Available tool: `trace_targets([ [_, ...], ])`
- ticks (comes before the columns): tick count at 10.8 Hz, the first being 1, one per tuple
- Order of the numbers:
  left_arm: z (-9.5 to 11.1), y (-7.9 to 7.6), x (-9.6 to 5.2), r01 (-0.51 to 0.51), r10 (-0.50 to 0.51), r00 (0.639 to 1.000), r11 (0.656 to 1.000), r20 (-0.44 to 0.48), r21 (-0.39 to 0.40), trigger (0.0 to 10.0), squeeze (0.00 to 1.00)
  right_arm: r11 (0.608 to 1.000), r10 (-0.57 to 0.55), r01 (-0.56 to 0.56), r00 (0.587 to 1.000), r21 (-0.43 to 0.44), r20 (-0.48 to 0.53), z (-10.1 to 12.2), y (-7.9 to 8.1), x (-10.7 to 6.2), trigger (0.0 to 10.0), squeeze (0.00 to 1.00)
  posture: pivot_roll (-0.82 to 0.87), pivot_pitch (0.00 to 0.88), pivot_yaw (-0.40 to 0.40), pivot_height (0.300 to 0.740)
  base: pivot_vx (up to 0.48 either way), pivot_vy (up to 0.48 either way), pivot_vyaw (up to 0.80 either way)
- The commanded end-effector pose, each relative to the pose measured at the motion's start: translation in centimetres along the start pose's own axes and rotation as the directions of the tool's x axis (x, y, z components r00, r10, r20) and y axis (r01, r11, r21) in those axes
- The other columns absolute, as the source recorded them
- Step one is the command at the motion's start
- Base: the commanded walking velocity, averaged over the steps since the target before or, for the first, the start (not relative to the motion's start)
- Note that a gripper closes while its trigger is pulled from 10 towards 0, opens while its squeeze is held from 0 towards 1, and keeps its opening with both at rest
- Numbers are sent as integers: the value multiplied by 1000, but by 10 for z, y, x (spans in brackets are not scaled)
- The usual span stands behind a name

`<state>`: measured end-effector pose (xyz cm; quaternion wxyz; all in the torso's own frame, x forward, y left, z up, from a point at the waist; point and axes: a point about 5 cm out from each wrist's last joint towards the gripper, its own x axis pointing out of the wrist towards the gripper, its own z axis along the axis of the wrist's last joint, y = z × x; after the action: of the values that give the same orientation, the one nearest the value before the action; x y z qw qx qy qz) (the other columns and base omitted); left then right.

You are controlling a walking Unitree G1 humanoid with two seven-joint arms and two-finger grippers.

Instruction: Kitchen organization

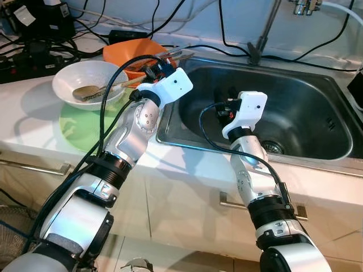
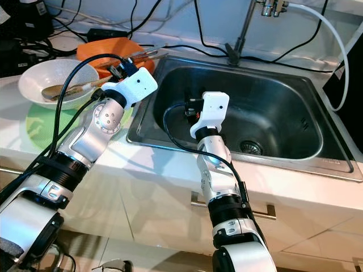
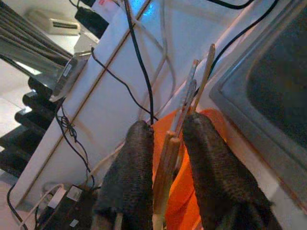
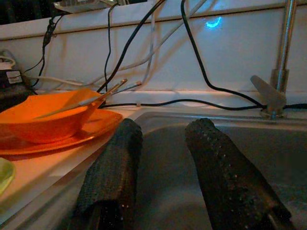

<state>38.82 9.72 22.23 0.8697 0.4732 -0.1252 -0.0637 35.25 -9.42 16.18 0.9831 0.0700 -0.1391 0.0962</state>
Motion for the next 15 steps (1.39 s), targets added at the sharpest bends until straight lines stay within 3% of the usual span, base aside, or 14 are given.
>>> trace_targets([
  [1, 5, 3, 3, -18, 19, 1000, 1000, 17, -4, 0, 0, 1000, -13, 13, 1000, 6, 0, 0, -3, -1, 10000, 0, 63, 29, -52, 740, 0, 0, 0],
  [5, 7, 3, 3, -27, 27, 999, 1000, 28, -3, 0, 0, 1000, -14, 14, 1000, 8, -4, -2, -2, -1, 10000, 0, 62, 34, -52, 740, 0, 0, 0],
  [8, 14, 12, 1, -66, 68, 996, 997, 62, -27, 0, 0, 1000, -16, 16, 1000, 8, -3, -1, -3, -1, 10000, 0, 64, 34, -51, 740, 0, 0, 0],
  [10, 31, 37, -3, -153, 162, 978, 985, 132, -79, 0, 0, 1000, -17, 17, 1000, 9, 1, -1, -3, 0, 10000, 0, 66, 30, -50, 740, 0, 0, 0],
  [12, 48, 57, -7, -222, 252, 943, 963, 216, -154, 10000, 0, 1000, -20, 20, 1000, 10, -1, -2, -3, 0, 10000, 0, 70, 15, -45, 740, 0, 0, 0],
  [14, 58, 67, -15, -232, 305, 913, 934, 270, -272, 10000, 0, 1000, -16, 16, 1000, 7, 3, -1, -4, 3, 10000, 0, 68, 0, -47, 740, 0, 0, 0],
  [15, 55, 67, -20, -216, 331, 907, 895, 259, -391, 10000, 0, 1000, -16, 16, 1000, 1, 15, 3, -6, 6, 10000, 0, 64, 0, -49, 740, 0, 0, 0],
])
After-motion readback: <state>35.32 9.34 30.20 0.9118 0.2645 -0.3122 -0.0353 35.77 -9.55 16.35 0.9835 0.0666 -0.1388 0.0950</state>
